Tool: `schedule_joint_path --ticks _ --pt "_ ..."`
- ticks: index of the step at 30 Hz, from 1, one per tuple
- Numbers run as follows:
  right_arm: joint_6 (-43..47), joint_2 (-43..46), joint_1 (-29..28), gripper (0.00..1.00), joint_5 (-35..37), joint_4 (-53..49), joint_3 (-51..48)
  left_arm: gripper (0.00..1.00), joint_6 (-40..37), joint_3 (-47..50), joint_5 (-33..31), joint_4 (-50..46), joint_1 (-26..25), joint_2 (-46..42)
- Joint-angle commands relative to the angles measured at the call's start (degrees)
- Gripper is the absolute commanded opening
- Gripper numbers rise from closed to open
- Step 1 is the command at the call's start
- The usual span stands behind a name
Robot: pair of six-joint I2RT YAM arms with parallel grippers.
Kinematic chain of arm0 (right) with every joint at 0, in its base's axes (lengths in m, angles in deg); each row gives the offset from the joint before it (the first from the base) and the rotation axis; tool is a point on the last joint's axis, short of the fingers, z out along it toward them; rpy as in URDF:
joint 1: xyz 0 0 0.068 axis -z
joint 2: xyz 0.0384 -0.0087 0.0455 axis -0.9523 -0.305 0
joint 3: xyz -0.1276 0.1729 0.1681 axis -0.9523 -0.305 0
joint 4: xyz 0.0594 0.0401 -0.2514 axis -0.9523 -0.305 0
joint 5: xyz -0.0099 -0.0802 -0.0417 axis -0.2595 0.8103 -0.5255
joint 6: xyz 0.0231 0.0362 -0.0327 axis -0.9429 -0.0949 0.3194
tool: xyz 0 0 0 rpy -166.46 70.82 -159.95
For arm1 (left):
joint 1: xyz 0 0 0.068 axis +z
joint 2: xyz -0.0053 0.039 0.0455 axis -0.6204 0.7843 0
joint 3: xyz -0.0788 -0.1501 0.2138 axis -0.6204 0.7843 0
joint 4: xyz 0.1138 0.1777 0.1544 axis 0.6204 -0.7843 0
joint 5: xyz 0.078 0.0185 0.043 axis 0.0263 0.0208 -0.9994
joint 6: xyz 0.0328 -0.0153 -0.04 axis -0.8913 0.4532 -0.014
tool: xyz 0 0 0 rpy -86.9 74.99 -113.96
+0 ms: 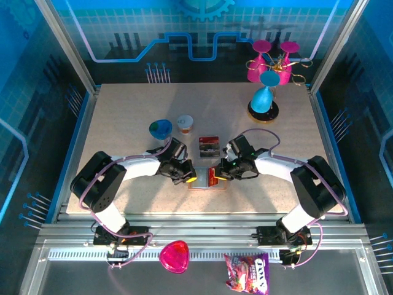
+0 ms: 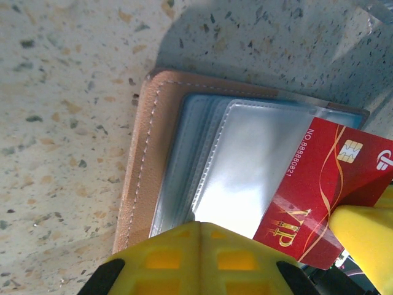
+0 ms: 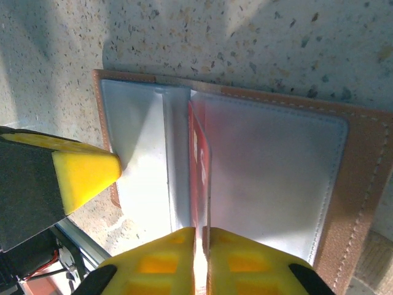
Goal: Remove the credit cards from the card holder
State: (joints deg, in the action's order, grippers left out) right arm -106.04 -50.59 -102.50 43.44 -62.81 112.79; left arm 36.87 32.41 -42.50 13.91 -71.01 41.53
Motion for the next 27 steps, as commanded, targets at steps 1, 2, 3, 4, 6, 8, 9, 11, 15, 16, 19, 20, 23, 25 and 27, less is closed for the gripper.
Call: schedule_joint_path --ticks 1,2,3,4,6,8,9,11,15,16,19,20,23,25,27 --pt "-0.36 -0.84 -0.65 0.10 -0.83 -0.03 1.39 0.05 -0.87 -0.78 -0.33 -2.58 0.51 0.76" --pt "-0.28 -0.75 -0.61 0.09 -0.84 -0.13 1.45 0.05 -0.95 -0.71 -0.33 -2.60 0.50 0.72" --pt "-0.20 -0.67 -0.60 0.08 -0.70 -0.40 1.63 0.06 -0.87 -0.73 -0.29 -2.56 0.52 0.61" --pt "-0.09 -0.50 -0.63 0.08 -0.57 -0.62 1.73 0.06 -0.86 -0.71 -0.29 -2.42 0.52 0.40" --pt "0.14 0.06 -0.67 0.06 -0.31 -1.17 1.88 0.07 -0.77 -0.65 -0.45 -2.53 0.50 -0.16" --pt "0.40 0.92 -0.60 0.05 0.27 -1.95 2.15 0.08 -0.78 -0.72 -0.55 -2.79 0.56 -0.87" --pt "0.62 1.45 -0.58 0.04 0.62 -2.51 2.34 0.09 -0.78 -0.85 -0.68 -2.97 0.50 -1.37" --pt "1.22 2.44 -0.52 0.04 1.34 -3.90 2.84 0.09 -0.74 -1.08 -0.90 -3.41 0.58 -2.20" --pt "3.89 4.45 -0.11 0.03 2.94 -8.22 4.90 0.10 -0.71 -1.52 -1.11 -4.09 0.95 -4.36" --pt "4.95 4.80 0.13 0.02 3.42 -9.68 5.69 0.10 -0.90 -1.61 -1.24 -4.40 1.17 -4.95" --pt "9.51 5.05 0.70 0.00 4.58 -14.48 9.47 0.10 -1.20 -1.57 -1.59 -5.10 1.70 -6.51" --pt "11.27 4.92 0.80 0.00 4.93 -15.99 10.53 0.10 -1.22 -1.45 -1.60 -5.28 1.94 -6.88" --pt "17.77 4.32 0.86 0.00 5.31 -20.14 14.15 0.10 -1.60 -0.93 -1.78 -5.66 2.86 -8.09" --pt "23.14 3.27 0.86 0.00 5.94 -23.43 17.14 0.10 -1.74 -0.20 -1.87 -5.56 3.47 -9.07" --pt "28.95 1.48 0.69 0.00 7.39 -27.54 20.67 0.10 -1.80 0.79 -1.96 -5.31 4.14 -10.06"
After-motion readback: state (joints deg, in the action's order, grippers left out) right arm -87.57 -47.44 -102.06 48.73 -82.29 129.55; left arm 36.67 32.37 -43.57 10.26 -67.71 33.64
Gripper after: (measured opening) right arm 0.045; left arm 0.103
